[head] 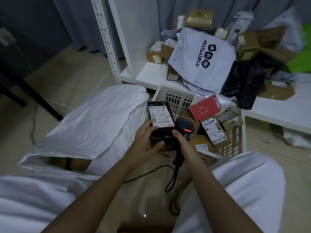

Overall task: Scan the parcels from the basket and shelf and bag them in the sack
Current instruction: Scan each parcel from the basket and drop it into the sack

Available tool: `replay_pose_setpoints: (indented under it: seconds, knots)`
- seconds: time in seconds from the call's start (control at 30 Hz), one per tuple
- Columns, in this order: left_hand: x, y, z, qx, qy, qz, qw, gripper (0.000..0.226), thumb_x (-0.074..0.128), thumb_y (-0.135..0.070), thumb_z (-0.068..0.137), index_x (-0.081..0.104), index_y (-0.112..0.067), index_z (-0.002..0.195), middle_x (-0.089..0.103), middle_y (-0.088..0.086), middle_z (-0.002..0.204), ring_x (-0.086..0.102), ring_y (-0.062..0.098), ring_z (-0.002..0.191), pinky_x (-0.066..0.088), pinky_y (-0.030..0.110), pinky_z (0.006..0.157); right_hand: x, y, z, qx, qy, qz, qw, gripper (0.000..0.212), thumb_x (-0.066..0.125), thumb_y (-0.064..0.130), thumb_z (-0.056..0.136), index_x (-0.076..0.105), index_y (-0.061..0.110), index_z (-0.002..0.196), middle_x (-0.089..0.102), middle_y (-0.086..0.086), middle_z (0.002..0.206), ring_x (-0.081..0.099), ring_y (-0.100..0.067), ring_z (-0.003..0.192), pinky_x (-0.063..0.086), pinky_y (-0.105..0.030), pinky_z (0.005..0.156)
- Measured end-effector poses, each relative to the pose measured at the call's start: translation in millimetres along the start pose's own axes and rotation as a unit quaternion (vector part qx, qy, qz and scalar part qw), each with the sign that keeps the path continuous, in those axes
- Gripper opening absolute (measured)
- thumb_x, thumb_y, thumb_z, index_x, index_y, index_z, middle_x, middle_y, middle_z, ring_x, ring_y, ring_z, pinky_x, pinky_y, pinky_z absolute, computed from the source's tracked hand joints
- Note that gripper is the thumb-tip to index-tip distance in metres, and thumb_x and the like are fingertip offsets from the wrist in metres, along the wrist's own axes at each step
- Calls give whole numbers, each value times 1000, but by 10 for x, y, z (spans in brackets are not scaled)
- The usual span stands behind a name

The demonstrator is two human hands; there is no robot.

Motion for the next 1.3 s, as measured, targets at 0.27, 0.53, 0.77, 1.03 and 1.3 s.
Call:
replay_pose_setpoints:
  seconds: [0.27, 0.53, 0.77, 1.03, 1.3]
  knots:
    - [-524, -103, -12, -375, 48, -413, 829, 43, 55, -48, 92, 55, -25, 129, 64, 8, 124, 62, 31, 112, 50, 49, 96, 161, 131, -278, -99, 77, -18, 992, 20, 67, 16, 89, 63, 28, 105, 71, 6, 103, 68, -10, 94, 54, -27, 79]
    - [-923, -90, 58, -299, -150, -309, 890, 66, 70, -14, 85, 35, -11, 142, 50, 2, 136, 58, 15, 109, 53, 32, 82, 307, 337, -408, -140, 44, -127, 981, 29, 77, 20, 83, 60, 18, 106, 59, 7, 77, 55, 0, 62, 43, -12, 51]
    - [-1211, -53, 84, -275, -204, -266, 901, 74, 75, -11, 80, 33, -18, 141, 51, -10, 117, 57, 18, 114, 50, 27, 79, 416, 394, -569, -140, 154, -234, 950, 23, 82, 21, 77, 60, 17, 85, 60, 5, 72, 53, 5, 50, 41, -11, 49]
    - [-1279, -9, 20, -271, -214, -271, 899, 74, 74, -10, 81, 33, -19, 142, 50, -7, 124, 56, 17, 114, 50, 32, 86, 515, 386, -538, -141, 122, -258, 948, 26, 84, 26, 74, 59, 17, 73, 57, 9, 59, 50, 1, 46, 40, -21, 52]
    - [-1319, 46, -18, -267, -212, -266, 902, 74, 74, -10, 81, 33, -18, 142, 49, -7, 125, 56, 17, 112, 50, 25, 75, 567, 376, -517, -133, 137, -251, 949, 24, 83, 24, 75, 60, 17, 75, 57, 7, 61, 50, 1, 46, 41, -19, 52]
Point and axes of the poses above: each hand's wrist, its own z-axis towards the middle knuckle, its own x-axis out of the palm, y = z × x, the point moved 1 cm from there along z, towards the middle knuckle
